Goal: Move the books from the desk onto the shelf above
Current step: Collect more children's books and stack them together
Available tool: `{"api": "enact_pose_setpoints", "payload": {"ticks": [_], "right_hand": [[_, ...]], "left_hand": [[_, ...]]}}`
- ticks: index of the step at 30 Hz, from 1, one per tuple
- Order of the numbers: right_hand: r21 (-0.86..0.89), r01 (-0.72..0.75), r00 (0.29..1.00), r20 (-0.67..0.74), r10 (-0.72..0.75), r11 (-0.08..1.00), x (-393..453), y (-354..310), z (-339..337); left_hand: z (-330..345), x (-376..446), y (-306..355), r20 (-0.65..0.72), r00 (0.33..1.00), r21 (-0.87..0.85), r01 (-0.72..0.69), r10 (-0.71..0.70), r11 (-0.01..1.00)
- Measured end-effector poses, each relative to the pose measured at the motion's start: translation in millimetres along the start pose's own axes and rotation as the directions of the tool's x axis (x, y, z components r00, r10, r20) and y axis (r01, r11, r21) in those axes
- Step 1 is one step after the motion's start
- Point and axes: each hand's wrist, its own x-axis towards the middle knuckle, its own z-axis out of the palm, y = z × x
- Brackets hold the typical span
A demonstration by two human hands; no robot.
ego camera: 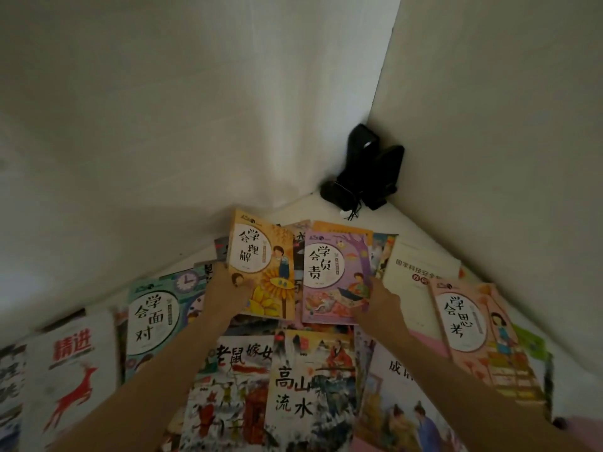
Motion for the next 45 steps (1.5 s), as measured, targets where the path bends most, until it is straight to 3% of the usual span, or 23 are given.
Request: {"api": "enact_pose_setpoints", "payload": {"ticks": [2, 5, 7, 11, 14, 17, 19, 21, 26, 29, 31, 36, 40, 45], "right_hand": [[0.082, -0.042, 0.999, 0.019, 0.041, 0.996, -2, -3, -6], [0.323, -0.129, 0.991, 0.078, 0.109, 0.938, -2, -6, -17], [0.4, -0.194, 0.981, 0.1, 0.168, 0.896, 2, -6, -25], [0.588, -0.25, 0.967, 0.112, 0.228, 0.769, 23, 13, -27], [0.585, -0.248, 0.968, 0.11, 0.228, 0.772, 34, 18, -27], [0.562, -0.236, 0.972, 0.137, 0.192, 0.793, 46, 14, -23], [0.539, -0.247, 0.969, 0.134, 0.207, 0.805, 55, 10, -18], [0.509, -0.273, 0.961, 0.1, 0.259, 0.816, 58, 4, -18], [0.649, -0.336, 0.937, 0.16, 0.309, 0.682, 64, -7, -10], [0.629, -0.25, 0.967, 0.126, 0.22, 0.737, 45, -14, -9], [0.679, -0.102, 0.994, 0.05, 0.092, 0.727, 24, -15, -14], [0.717, 0.235, 0.972, -0.16, -0.174, 0.656, -33, -18, -30], [0.689, 0.294, 0.954, -0.167, -0.25, 0.662, -71, -12, -10], [0.712, 0.243, 0.97, -0.179, -0.164, 0.659, -73, -9, 8]], "left_hand": [[-13, -12, 14, 0.014, 0.999, -0.125, -0.049, 0.051, 0.991], [-17, -34, 36, 0.142, 0.98, -0.424, -0.068, 0.14, 0.903], [0, -41, 49, 0.236, 0.951, -0.494, -0.058, 0.198, 0.868], [73, -30, 49, 0.31, 0.943, -0.383, 0.008, 0.121, 0.924], [112, -19, 22, 0.189, 0.975, -0.143, -0.088, 0.114, 0.986], [119, -14, 4, 0.103, 0.978, 0.153, -0.197, 0.183, 0.968], [118, -10, 12, 0.187, 0.963, 0.082, -0.214, 0.195, 0.973], [116, -4, 29, 0.234, 0.963, -0.014, -0.136, 0.136, 0.991], [114, 22, 39, 0.244, 0.969, -0.1, 0.054, -0.028, 0.994], [106, 23, 36, 0.395, 0.919, -0.189, 0.102, -0.019, 0.977], [95, 17, 35, 0.488, 0.873, -0.258, 0.114, 0.028, 0.959], [67, -23, 32, 0.396, 0.845, -0.445, -0.165, 0.358, 0.88], [63, -44, 11, 0.387, 0.821, -0.412, -0.253, 0.419, 0.875], [62, -49, 9, 0.379, 0.792, -0.351, -0.356, 0.478, 0.866]]}}
